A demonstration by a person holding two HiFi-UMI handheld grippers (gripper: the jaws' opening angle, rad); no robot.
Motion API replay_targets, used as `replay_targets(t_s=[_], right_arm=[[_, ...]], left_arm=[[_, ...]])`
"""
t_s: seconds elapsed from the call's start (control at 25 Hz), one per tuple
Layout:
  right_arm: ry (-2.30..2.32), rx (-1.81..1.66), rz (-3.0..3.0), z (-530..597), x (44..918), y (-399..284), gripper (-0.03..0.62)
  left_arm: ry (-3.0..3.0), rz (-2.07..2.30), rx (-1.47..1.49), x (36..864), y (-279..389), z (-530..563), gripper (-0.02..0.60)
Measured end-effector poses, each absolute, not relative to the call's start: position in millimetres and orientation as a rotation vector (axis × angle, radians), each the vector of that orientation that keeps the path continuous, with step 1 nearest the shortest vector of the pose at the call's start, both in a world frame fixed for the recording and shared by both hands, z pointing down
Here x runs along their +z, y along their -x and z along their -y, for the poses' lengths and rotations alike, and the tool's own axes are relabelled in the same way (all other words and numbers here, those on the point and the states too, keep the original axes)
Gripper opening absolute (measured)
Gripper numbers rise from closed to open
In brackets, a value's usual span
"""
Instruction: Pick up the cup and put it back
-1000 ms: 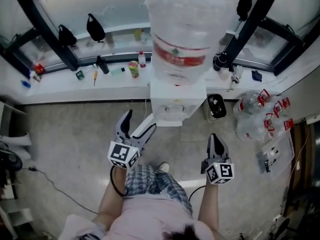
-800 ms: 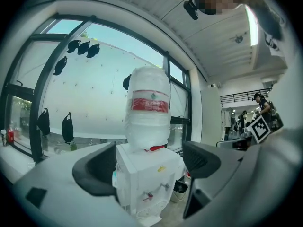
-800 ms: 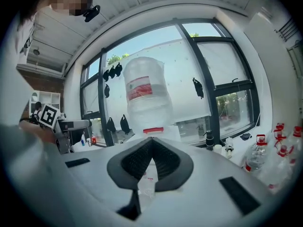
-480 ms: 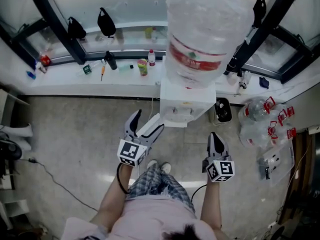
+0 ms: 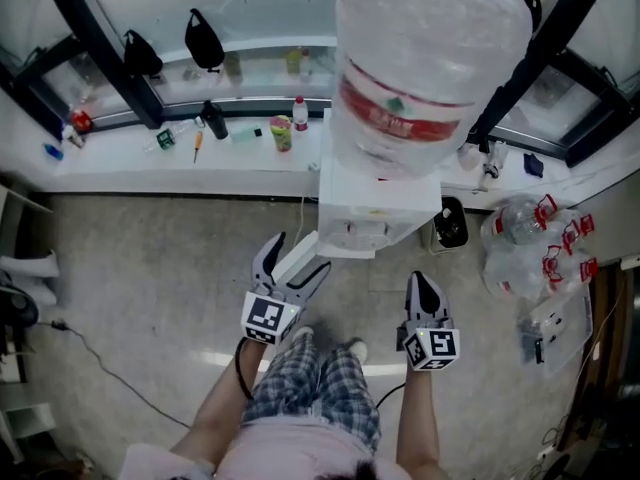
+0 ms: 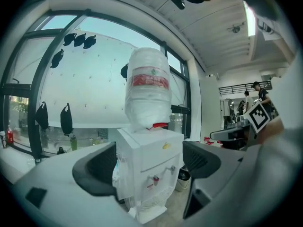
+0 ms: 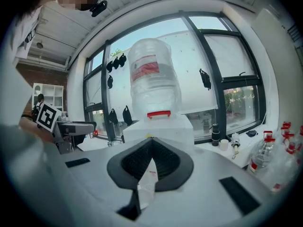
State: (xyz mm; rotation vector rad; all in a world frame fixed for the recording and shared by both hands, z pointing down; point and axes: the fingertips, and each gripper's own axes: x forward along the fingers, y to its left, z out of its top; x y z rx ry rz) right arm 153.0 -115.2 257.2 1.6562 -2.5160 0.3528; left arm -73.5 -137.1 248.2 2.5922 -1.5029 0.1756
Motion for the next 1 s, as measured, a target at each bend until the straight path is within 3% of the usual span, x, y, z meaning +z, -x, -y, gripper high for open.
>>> replay_targets(t_s=[0.32, 1.0], right_arm=[[-1.529, 0.338, 2.583, 135.0, 360.2, -169.1, 0.017], [-1.412, 0.389, 2.643, 174.0, 693.1, -195.7, 0.017]], left_arm=[[-2.531, 1.607, 0.194, 356.2, 43.7, 149.8, 0.419], [-2.649, 1.406, 0.298, 692.9, -24.9, 164.3, 0.419]])
